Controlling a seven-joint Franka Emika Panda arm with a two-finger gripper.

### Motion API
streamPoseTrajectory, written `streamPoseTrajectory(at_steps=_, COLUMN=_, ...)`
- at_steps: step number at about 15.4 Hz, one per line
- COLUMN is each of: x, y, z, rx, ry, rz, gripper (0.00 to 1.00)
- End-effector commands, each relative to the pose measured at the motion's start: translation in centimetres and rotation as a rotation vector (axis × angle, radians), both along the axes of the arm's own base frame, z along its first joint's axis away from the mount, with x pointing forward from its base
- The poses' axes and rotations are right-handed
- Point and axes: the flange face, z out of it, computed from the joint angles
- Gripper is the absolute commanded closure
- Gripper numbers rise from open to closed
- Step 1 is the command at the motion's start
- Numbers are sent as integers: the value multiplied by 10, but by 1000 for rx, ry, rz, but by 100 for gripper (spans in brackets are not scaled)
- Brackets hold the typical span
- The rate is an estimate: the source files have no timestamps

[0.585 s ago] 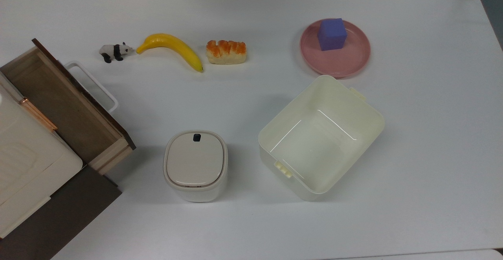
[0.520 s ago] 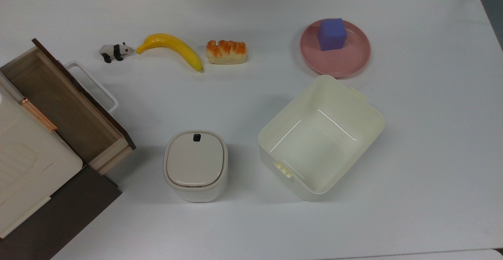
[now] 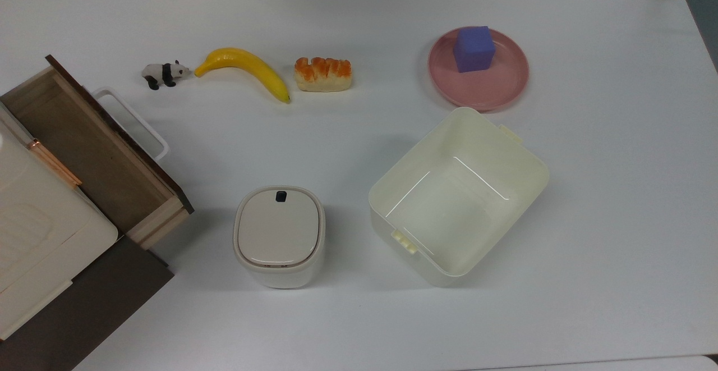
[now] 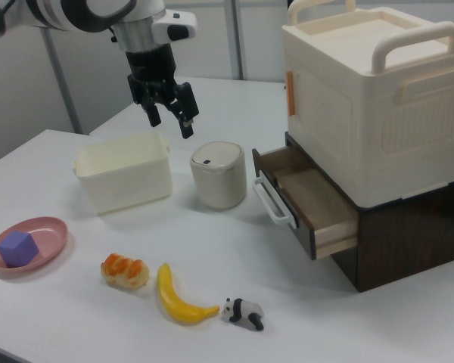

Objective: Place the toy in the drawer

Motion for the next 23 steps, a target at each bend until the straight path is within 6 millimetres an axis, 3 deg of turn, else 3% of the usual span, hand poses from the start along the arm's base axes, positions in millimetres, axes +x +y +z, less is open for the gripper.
streamPoseTrajectory(at_steps=1, x=-8, y=-4, z=2, rx=12, ry=30, rz=30, gripper=0)
streamPoseTrajectory(at_steps=16, x=-10, y=-12, z=3, rx=-24, ry=36, rz=56, gripper=0)
streamPoseTrajectory(at_steps=23, x=-26, y=-41, z=2, rx=-51, ry=104, rz=128, gripper=0)
